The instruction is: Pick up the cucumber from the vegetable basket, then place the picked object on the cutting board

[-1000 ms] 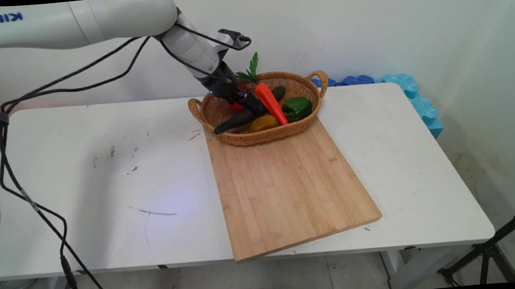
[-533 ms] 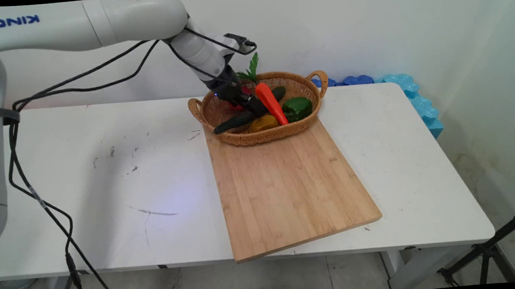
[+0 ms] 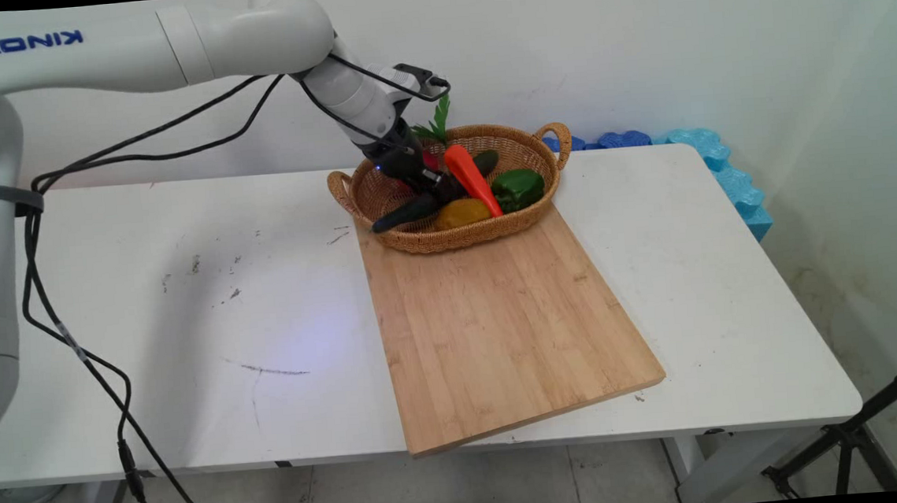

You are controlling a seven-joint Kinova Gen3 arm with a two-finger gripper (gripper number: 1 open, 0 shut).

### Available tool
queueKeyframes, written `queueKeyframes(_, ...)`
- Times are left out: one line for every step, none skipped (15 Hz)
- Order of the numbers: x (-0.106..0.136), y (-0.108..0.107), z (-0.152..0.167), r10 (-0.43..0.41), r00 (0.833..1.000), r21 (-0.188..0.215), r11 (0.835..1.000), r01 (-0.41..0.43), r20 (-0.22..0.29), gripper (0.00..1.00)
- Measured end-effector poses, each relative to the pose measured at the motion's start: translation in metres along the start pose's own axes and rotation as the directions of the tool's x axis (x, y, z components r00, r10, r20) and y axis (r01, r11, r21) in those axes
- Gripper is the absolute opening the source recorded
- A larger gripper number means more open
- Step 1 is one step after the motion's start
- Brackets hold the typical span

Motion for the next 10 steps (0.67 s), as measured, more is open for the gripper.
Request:
queueKeyframes(0.0002, -0.0003, 0.0007, 0.003, 1.000, 0.001, 1.000, -0.003, -0.001, 0.00)
queueKeyframes(0.0006, -0.0006, 0.0013, 0.006, 1.000, 0.002, 1.000, -0.006, -0.002, 0.00)
queueKeyframes(0.0007, -0.0009, 0.0019, 0.009, 1.000, 0.002, 1.000, -0.009, -0.003, 0.00)
queueKeyframes(0.0008, -0.0012, 0.0022, 0.012, 1.000, 0.002, 1.000, -0.012, -0.006, 0.00)
queueKeyframes(0.0010, -0.0013, 0.0020, 0.016, 1.000, 0.003, 1.000, -0.016, -0.009, 0.00)
queueKeyframes(0.0009, -0.0015, 0.0017, 0.020, 1.000, 0.003, 1.000, -0.020, -0.011, 0.00)
queueKeyframes(0.0007, -0.0017, 0.0010, 0.023, 1.000, 0.003, 1.000, -0.022, -0.013, 0.00)
queueKeyframes(0.0005, -0.0021, -0.0006, 0.027, 0.999, 0.003, 1.000, -0.027, -0.017, 0.00)
queueKeyframes(0.0004, -0.0024, -0.0022, 0.031, 0.999, 0.004, 1.000, -0.031, -0.021, 0.00)
queueKeyframes(0.0000, -0.0031, -0.0052, 0.037, 0.999, 0.004, 0.999, -0.037, -0.027, 0.00)
